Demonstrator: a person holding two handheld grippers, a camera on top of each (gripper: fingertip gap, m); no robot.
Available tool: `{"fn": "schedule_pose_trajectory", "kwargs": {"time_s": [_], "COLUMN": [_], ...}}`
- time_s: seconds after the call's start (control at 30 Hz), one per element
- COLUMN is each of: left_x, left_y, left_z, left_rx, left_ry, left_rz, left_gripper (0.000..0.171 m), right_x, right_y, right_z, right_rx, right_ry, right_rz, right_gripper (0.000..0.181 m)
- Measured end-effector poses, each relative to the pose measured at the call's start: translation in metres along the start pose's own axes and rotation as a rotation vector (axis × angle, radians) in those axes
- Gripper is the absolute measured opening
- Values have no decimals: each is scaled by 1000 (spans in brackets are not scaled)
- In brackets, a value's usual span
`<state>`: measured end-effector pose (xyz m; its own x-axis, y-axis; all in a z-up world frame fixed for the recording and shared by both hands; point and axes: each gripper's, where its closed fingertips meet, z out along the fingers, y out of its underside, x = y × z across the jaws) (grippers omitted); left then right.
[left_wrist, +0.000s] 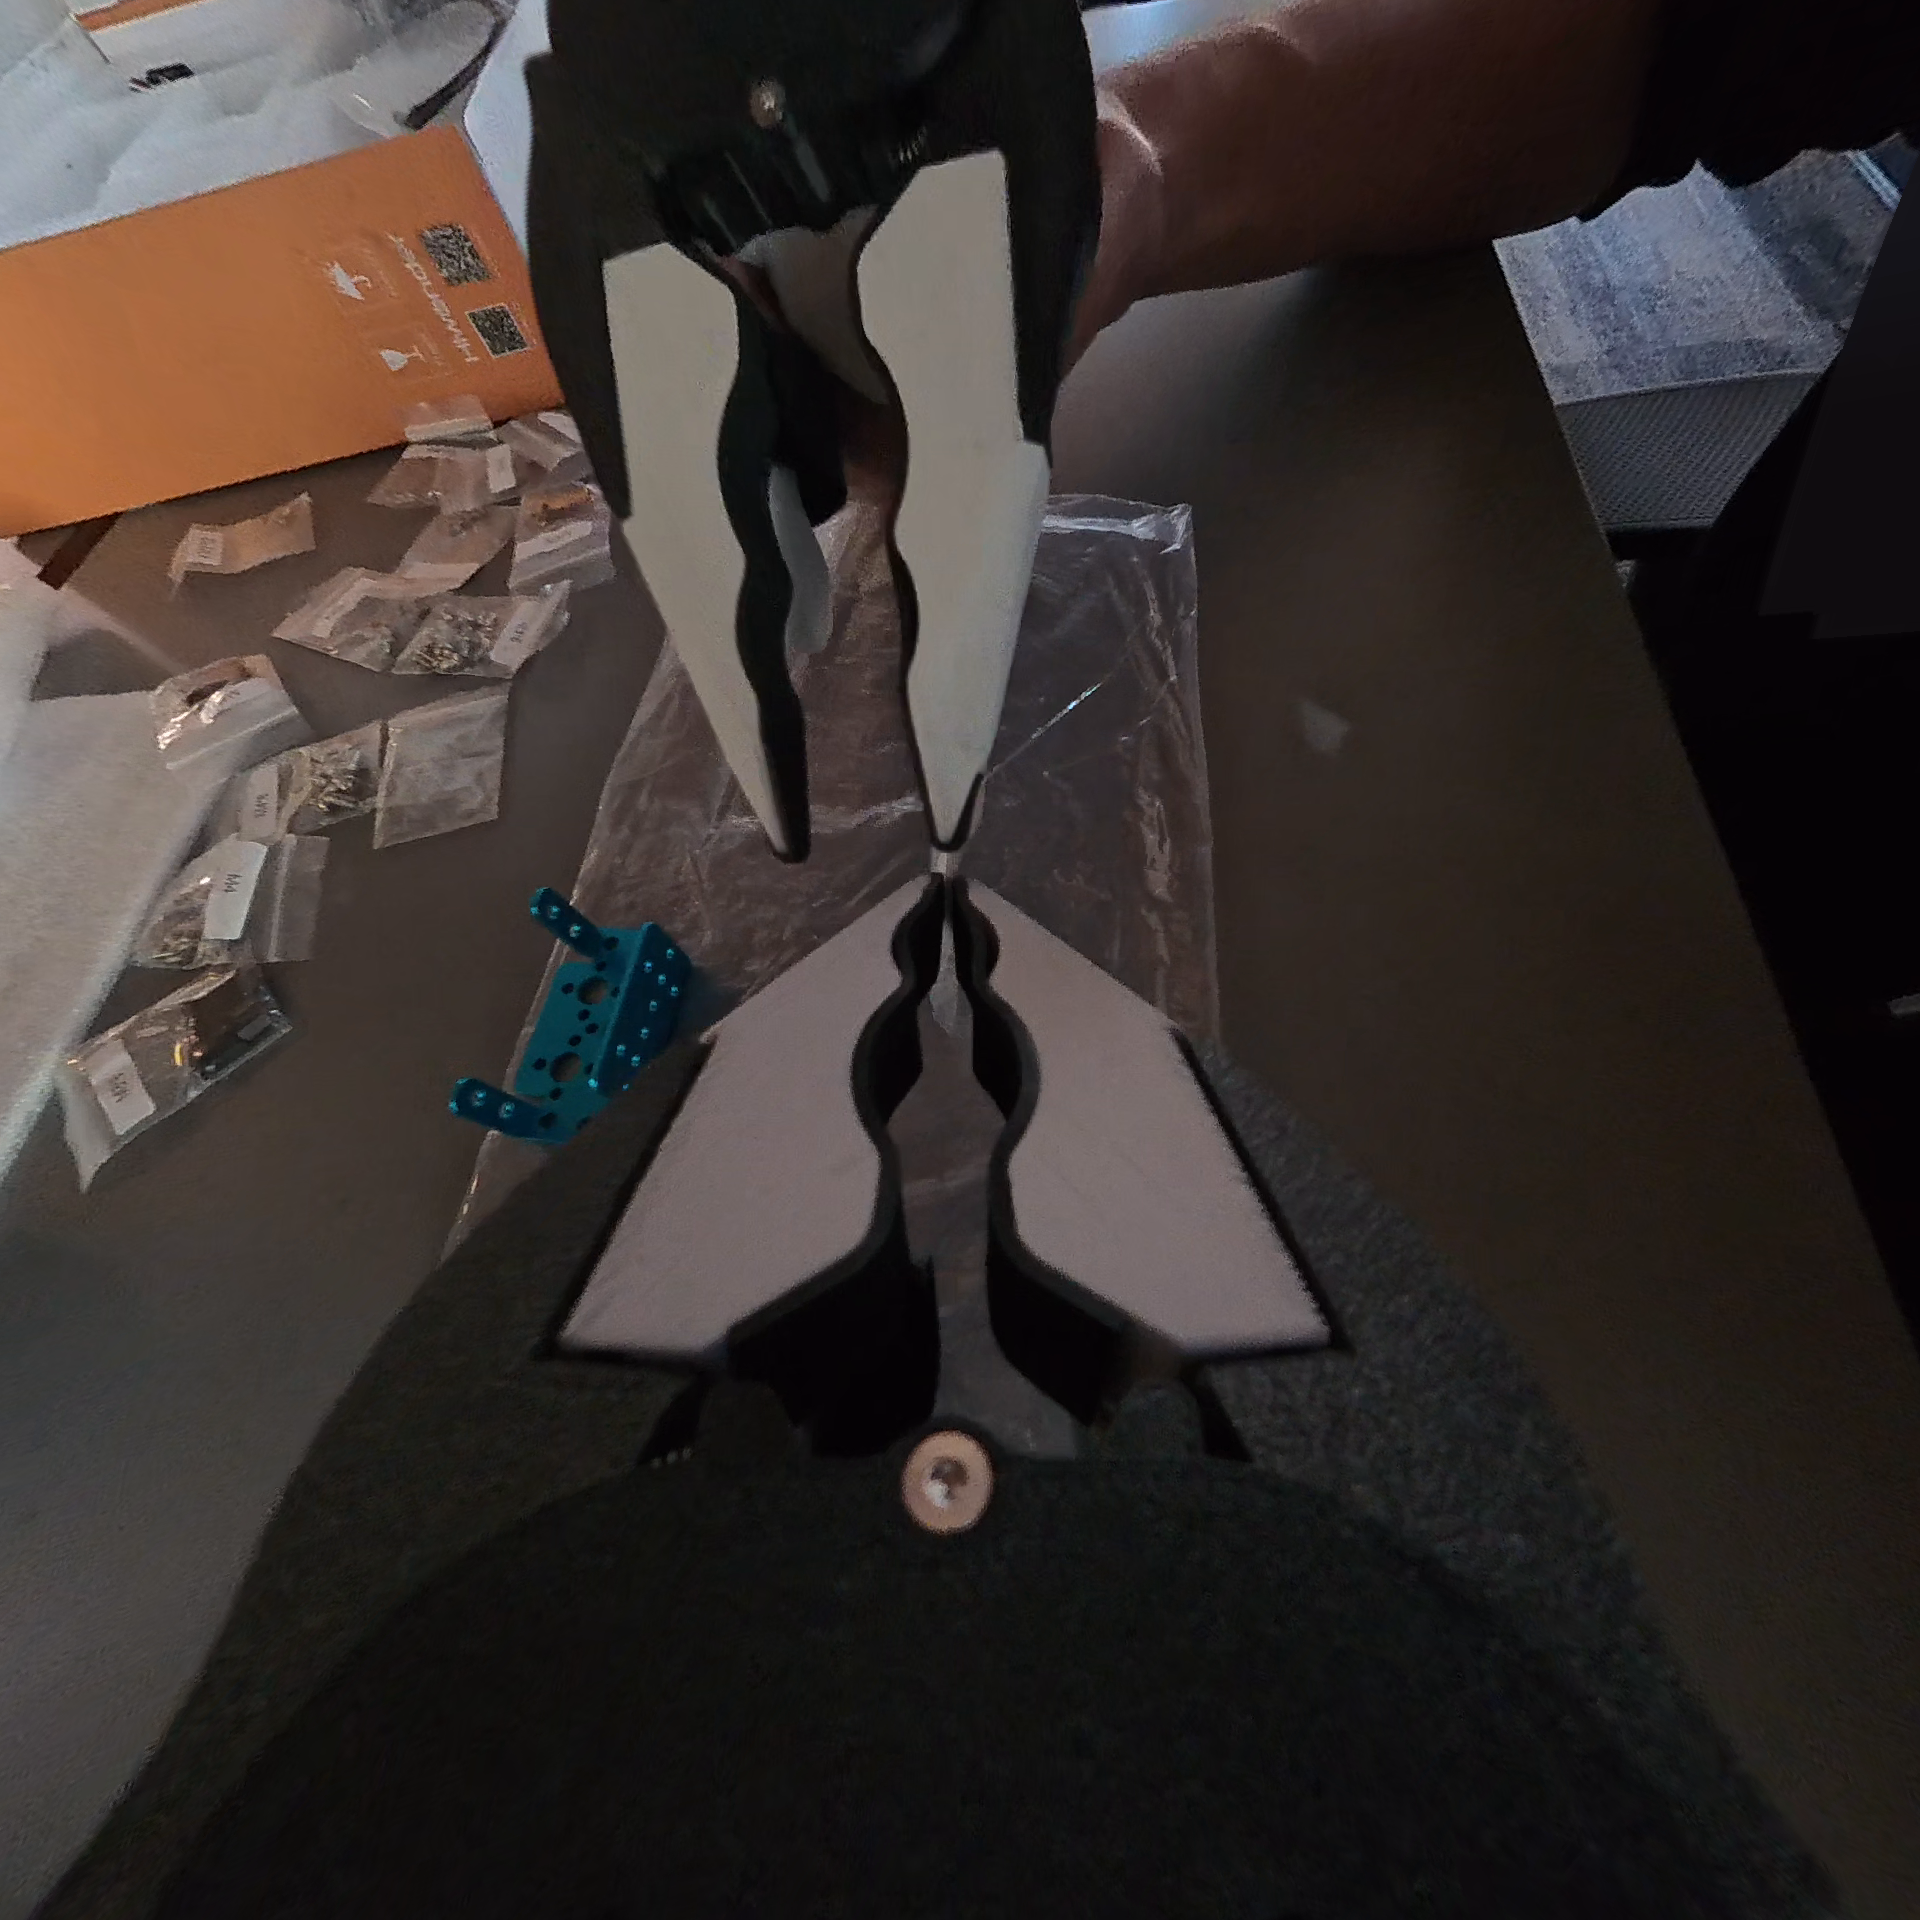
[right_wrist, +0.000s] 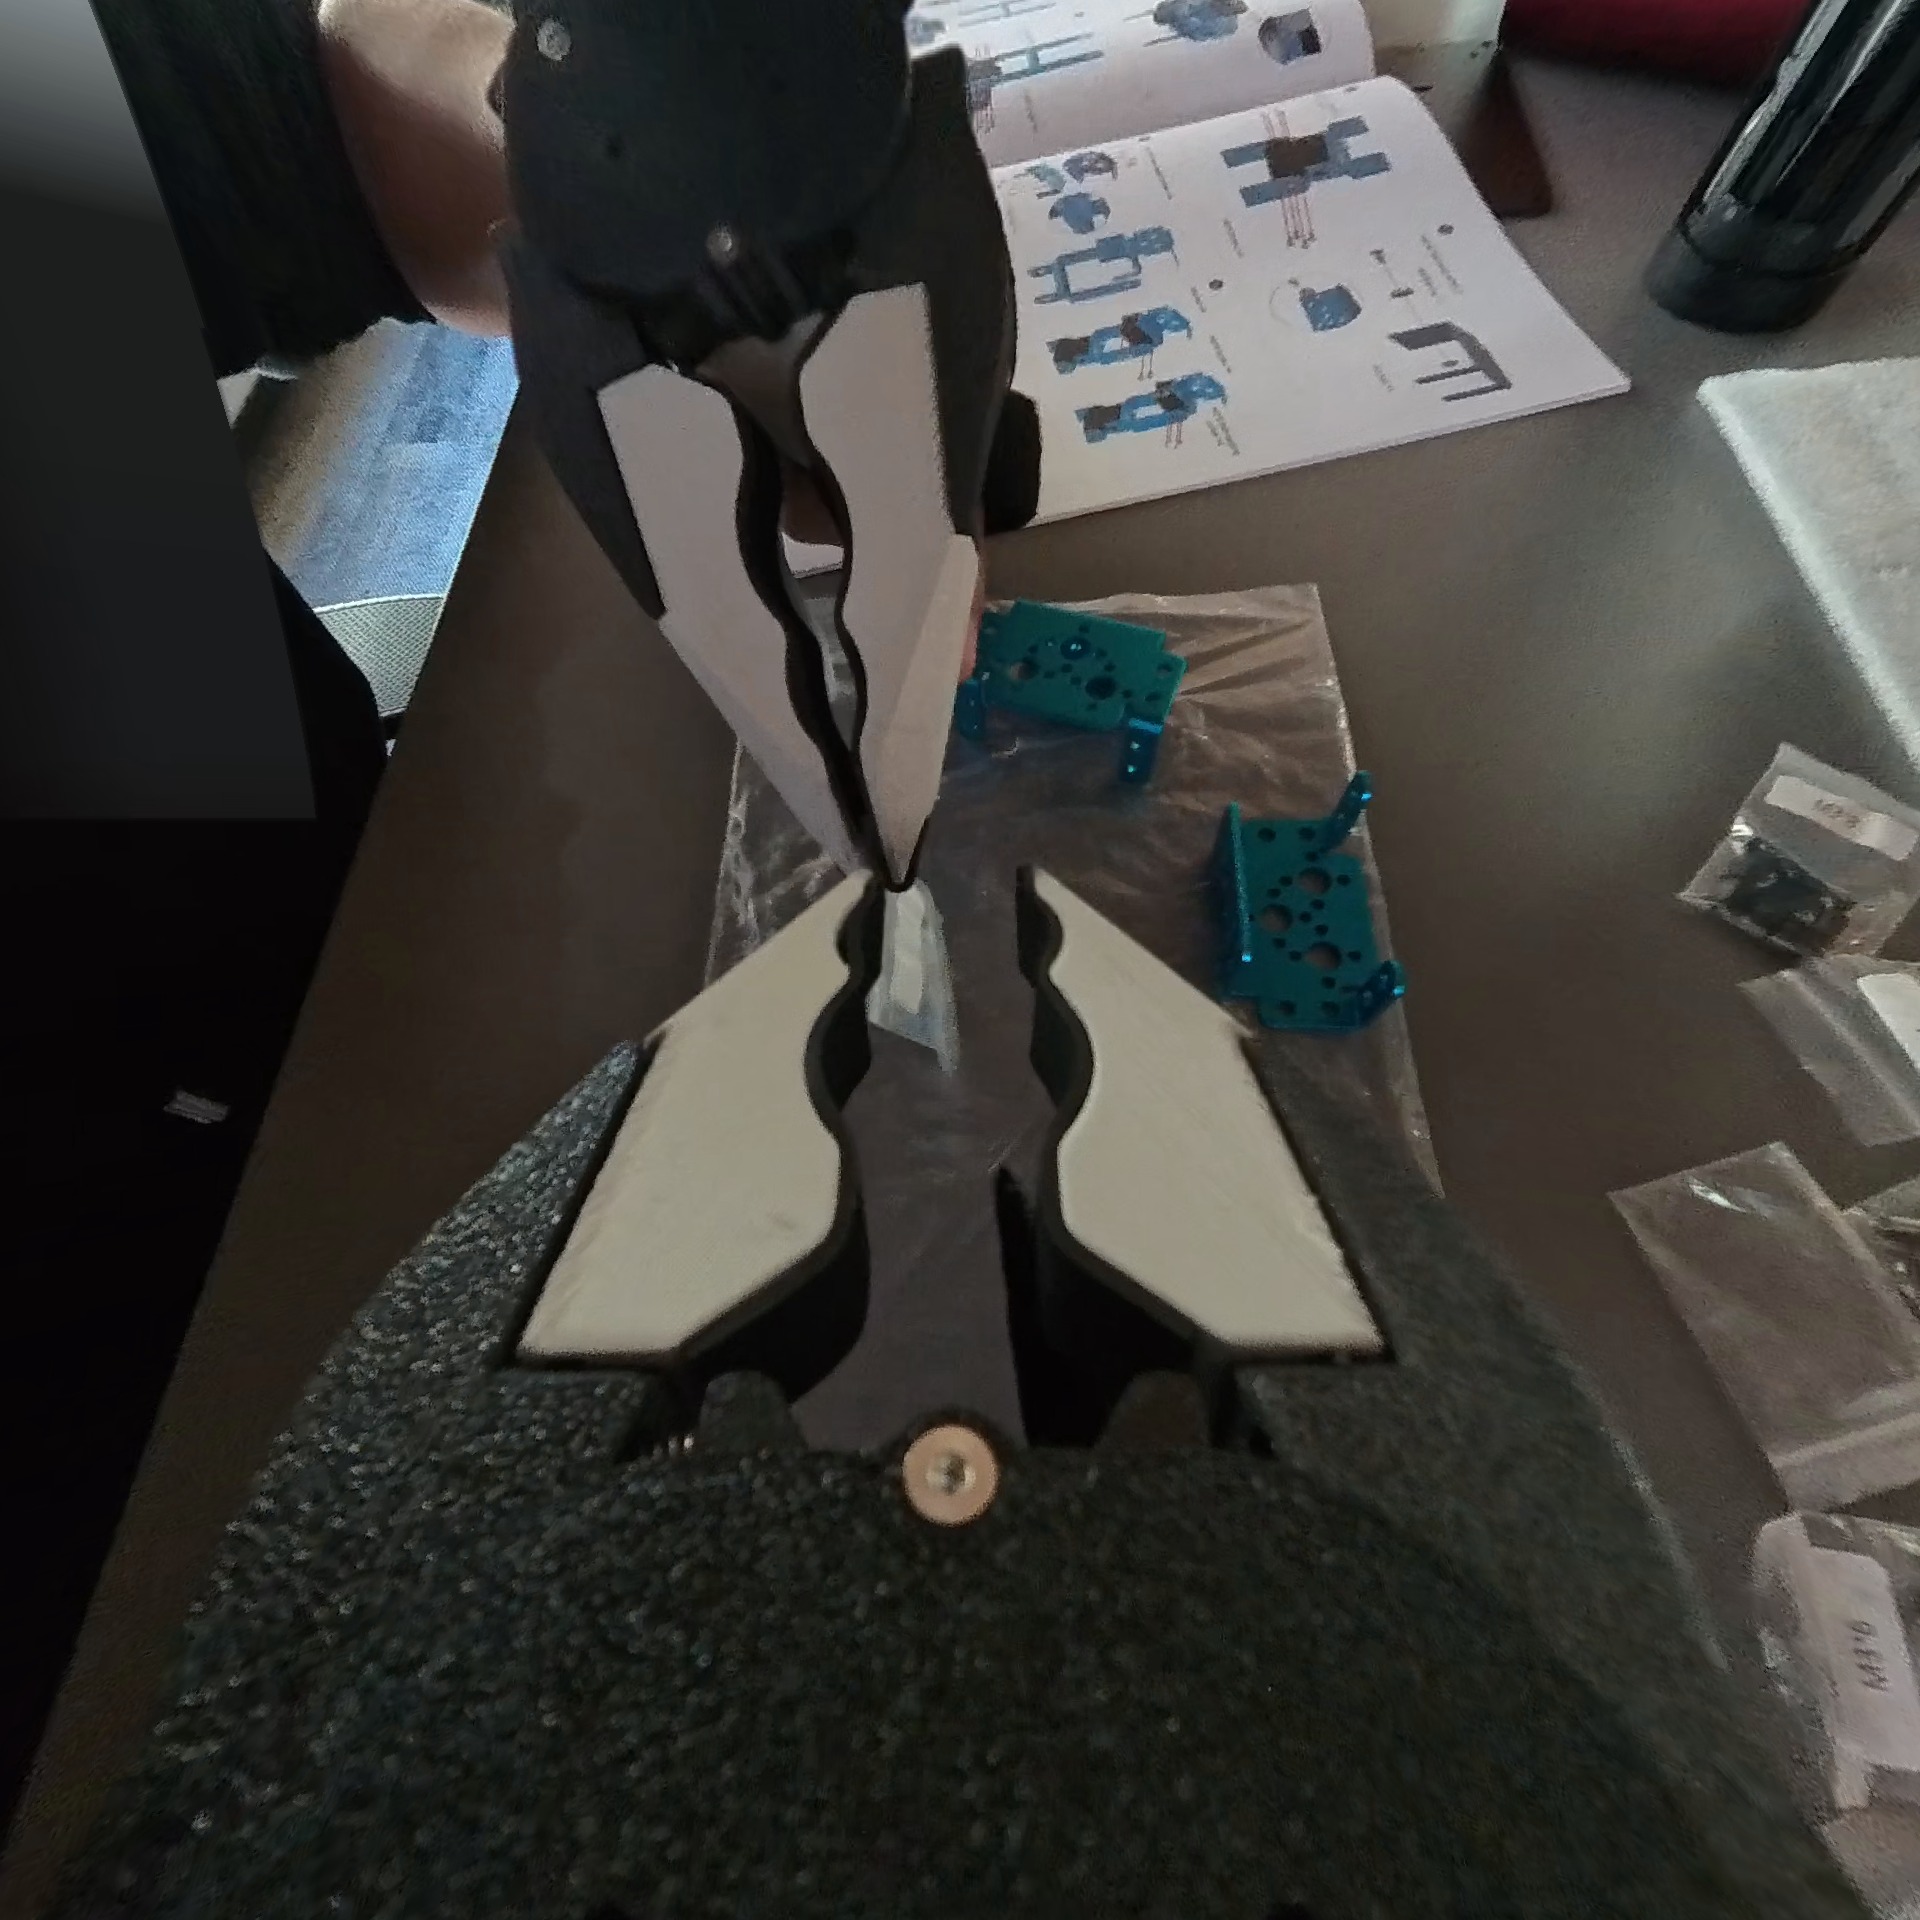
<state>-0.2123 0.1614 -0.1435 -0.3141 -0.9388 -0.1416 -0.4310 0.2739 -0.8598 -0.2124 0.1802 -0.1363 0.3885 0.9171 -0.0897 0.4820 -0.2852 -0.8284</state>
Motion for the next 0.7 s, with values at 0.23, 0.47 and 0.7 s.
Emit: {"fn": "schedule_pose_trajectory", "kwargs": {"time_s": [0.23, 0.47, 0.7], "left_x": [-1, -2, -2], "left_y": [1, 2, 1], "left_z": [0, 1, 0], "left_rx": [-2, -7, -1], "left_ry": [-5, -4, -1], "left_rz": [1, -2, -11], "left_gripper": [1, 1, 1], "right_x": [-1, 1, 3], "right_y": [-7, -4, -2], "right_z": [-2, 0, -1], "right_rx": [39, 27, 21], "right_ry": [-16, -11, -10], "right_rz": [18, 26, 27], "right_gripper": [24, 24, 25]}}
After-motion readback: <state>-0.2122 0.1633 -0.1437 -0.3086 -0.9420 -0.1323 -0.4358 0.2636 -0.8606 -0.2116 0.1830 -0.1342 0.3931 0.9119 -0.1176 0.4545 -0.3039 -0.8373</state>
